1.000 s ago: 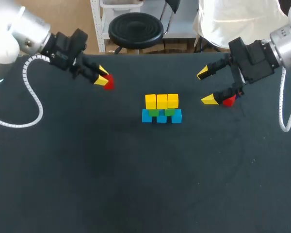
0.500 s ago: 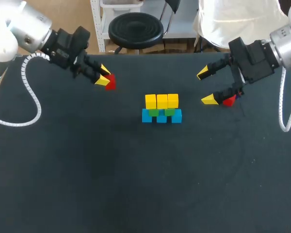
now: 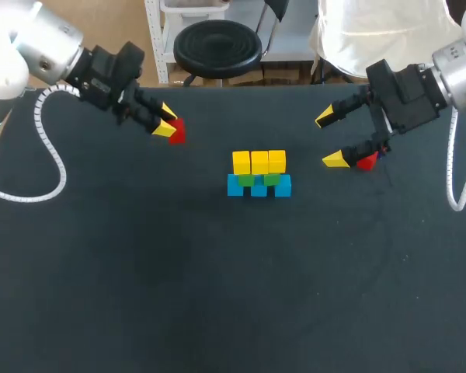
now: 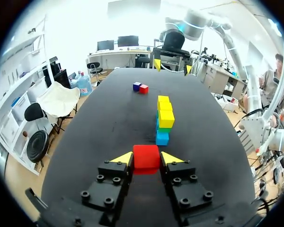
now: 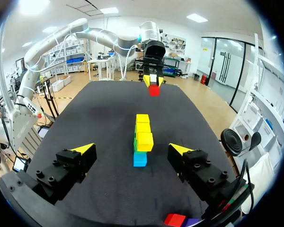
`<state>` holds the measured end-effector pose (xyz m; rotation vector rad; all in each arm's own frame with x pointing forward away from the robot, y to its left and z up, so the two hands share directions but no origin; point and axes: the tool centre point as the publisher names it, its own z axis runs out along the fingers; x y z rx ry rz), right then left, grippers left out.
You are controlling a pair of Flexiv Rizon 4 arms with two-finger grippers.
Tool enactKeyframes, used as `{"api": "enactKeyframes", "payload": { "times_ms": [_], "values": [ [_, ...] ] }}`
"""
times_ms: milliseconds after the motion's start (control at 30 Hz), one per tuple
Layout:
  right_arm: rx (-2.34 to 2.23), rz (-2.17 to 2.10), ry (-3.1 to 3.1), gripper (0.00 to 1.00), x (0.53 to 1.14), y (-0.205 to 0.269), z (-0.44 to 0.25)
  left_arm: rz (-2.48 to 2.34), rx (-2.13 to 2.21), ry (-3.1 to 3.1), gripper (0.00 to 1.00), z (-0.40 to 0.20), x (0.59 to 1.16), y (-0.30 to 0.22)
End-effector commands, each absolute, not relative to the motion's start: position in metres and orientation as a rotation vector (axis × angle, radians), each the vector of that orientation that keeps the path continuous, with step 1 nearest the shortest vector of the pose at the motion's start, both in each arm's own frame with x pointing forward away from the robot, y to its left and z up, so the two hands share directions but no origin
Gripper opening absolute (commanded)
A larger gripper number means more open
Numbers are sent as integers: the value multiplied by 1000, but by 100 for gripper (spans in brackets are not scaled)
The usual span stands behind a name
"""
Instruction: Place the blue cubes, place green cubes on the blue cubes, place the yellow cubes on the green cubes, then place the red cubes on the yellow cubes, and place purple cube on the red cubes.
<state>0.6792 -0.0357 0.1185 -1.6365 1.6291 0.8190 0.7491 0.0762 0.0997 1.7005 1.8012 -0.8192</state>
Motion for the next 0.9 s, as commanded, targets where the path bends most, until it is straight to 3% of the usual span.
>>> {"api": "enactKeyframes", "payload": {
  "times_ms": [33,900],
  "values": [
    [-1636,817,1630,100,678,-36,119,-816,1700,1803,0,100,748,76],
    [-1636,817,1630,100,678,-36,119,-1072,1775,1681,0,152,674,3]
  ]
}}
